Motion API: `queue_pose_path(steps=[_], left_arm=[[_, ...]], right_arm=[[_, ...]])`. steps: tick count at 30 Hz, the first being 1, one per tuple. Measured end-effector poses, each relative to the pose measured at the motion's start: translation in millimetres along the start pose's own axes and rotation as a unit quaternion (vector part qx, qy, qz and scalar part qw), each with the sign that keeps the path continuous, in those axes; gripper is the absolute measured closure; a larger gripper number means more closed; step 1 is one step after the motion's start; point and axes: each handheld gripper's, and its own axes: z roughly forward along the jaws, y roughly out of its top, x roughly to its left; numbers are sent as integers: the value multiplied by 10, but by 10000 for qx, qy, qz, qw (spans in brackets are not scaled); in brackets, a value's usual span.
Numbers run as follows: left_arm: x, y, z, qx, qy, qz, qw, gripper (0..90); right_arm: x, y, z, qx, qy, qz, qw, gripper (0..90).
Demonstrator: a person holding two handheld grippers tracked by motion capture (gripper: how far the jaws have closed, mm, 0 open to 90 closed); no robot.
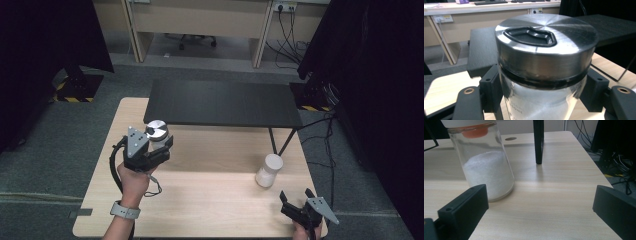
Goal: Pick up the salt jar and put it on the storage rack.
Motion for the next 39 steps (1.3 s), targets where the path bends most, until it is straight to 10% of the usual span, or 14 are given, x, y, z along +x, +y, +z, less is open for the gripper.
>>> queue_pose_path(steps=[39], left_arm=[[56,598,439,-120,392,62,9991,309]], right_arm=[[23,-38,-14,-120,-86,56,9999,3]])
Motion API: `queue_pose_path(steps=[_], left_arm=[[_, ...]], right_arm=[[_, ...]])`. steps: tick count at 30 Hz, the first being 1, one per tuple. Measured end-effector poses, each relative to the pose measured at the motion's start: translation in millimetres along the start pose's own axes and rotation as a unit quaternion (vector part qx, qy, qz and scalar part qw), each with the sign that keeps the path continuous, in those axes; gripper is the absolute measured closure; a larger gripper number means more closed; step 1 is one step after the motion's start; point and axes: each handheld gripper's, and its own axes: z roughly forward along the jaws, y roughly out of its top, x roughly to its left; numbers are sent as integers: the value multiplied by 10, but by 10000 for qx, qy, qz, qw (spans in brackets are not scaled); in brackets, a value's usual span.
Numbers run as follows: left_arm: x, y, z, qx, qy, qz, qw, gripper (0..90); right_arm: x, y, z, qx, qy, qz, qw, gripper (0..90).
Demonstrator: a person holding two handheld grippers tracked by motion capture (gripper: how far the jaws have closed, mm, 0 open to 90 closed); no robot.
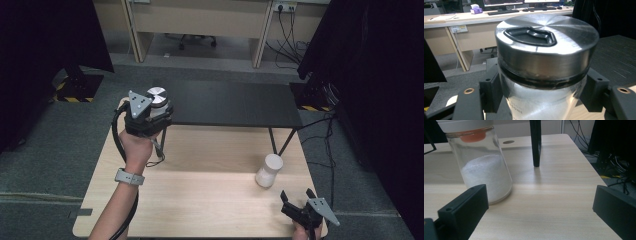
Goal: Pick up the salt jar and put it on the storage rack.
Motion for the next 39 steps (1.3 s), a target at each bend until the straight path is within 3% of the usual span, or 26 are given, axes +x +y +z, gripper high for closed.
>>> queue_pose_path(steps=[22,39], left_arm=[[93,103,562,95,-11,31,9999,309],[99,126,822,180,-25,73,9998,309]], right_arm=[[45,14,14,44,-70,-113,9999,3],[62,18,21,63,-100,-196,9997,3]])
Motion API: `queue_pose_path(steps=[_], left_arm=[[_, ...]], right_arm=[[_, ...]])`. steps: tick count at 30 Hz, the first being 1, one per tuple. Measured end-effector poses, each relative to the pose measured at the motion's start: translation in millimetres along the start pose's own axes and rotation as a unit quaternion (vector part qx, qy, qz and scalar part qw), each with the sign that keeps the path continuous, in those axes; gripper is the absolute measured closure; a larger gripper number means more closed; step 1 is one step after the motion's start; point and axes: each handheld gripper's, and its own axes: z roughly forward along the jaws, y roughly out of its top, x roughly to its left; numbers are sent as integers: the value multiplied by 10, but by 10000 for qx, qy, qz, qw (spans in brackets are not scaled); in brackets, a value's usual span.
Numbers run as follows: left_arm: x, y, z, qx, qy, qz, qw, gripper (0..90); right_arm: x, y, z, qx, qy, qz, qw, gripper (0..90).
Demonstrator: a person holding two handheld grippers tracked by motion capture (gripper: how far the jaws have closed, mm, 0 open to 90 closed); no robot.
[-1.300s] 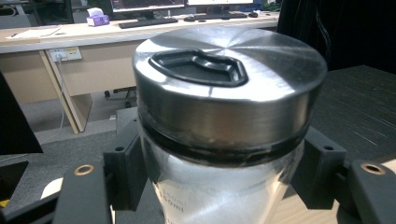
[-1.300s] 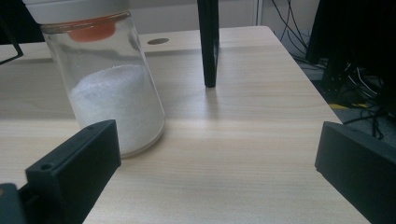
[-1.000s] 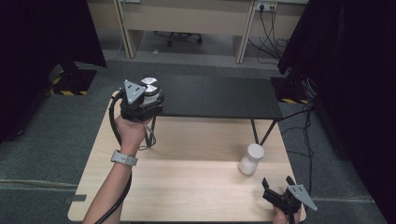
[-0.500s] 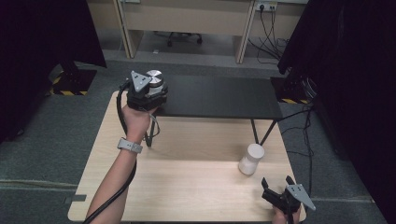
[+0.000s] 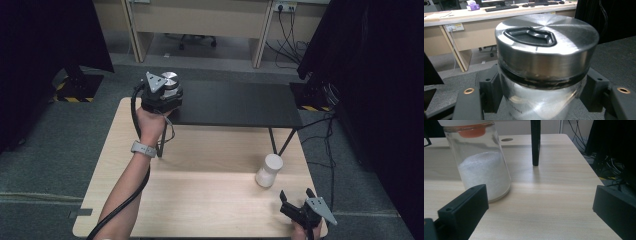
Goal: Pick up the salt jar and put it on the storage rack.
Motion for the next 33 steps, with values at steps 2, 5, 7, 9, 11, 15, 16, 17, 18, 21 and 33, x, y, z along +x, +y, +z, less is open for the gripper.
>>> queue_pose_path(steps=[2,5,7,9,11,15,16,17,18,21,33], left_arm=[[-1,-9,18,10,-4,-13,10000,309],[2,-22,38,58,-41,-7,10000,309],[2,-26,45,106,-74,27,9999,309],[-25,-39,54,120,-31,108,9999,309],[-16,-38,69,151,-46,83,9998,309],[17,-37,94,157,-90,41,9998,309],[26,-30,99,171,-104,51,9998,309],[21,-38,104,150,-91,61,9998,309],[23,-49,108,126,-94,56,9999,309],[44,-59,113,111,-129,35,9998,309],[142,-61,125,124,-289,-34,9995,306]], right_arm=[[2,3,3,6,0,-7,10000,3],[2,2,3,4,2,-7,10000,3],[1,2,2,6,2,-6,10000,3],[0,2,2,5,-1,-2,10000,3],[1,2,1,3,-6,1,10000,3],[3,0,0,-2,-14,7,10000,3],[6,0,1,-1,-18,5,10000,3],[6,2,4,3,-17,-2,10000,3],[8,3,5,6,-21,-7,10000,3],[10,-1,2,-4,-32,-4,10000,3],[17,-1,6,-4,-38,-27,10000,3]])
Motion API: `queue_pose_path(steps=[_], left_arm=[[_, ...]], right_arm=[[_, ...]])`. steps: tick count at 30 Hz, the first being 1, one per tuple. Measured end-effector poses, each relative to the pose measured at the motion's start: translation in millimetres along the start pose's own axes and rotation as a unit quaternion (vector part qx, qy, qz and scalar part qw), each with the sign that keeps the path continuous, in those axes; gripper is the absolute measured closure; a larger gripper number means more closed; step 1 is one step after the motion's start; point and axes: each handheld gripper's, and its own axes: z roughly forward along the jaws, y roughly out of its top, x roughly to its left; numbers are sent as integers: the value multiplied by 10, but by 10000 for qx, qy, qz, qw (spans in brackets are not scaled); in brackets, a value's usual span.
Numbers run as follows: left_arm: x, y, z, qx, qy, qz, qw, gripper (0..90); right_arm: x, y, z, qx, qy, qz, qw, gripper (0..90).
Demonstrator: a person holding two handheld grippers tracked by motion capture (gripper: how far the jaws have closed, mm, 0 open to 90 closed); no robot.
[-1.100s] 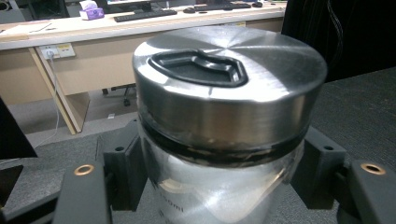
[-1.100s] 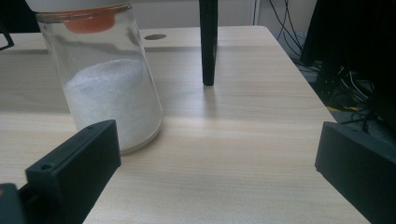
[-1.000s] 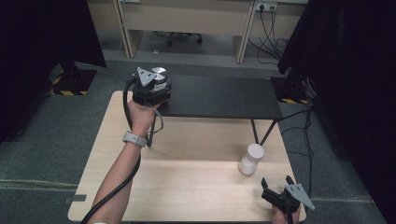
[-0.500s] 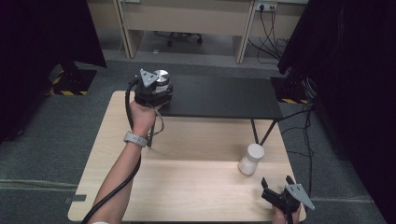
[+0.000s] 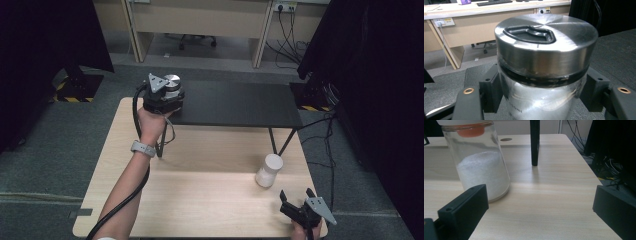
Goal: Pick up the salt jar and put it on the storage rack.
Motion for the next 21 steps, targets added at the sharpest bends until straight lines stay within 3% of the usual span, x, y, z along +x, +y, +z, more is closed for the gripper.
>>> queue_pose_path(steps=[5,9,11,12,16,21], left_arm=[[46,-29,-3,-38,-86,-15,10000,295],[75,-12,-21,5,-185,47,9998,220],[91,2,-31,6,-245,44,9997,172],[87,21,-30,39,-237,41,9997,80],[121,93,-8,242,-332,-60,9991,0],[117,68,-21,211,-325,-164,9991,0]], right_arm=[[-1,0,1,-1,7,-11,10000,3],[4,-2,1,-4,5,-26,10000,3],[3,0,2,1,11,-38,10000,3],[3,2,3,8,12,-42,10000,3],[4,-5,-1,-10,13,-26,10000,3],[0,-8,-6,-20,16,-17,10000,3]])
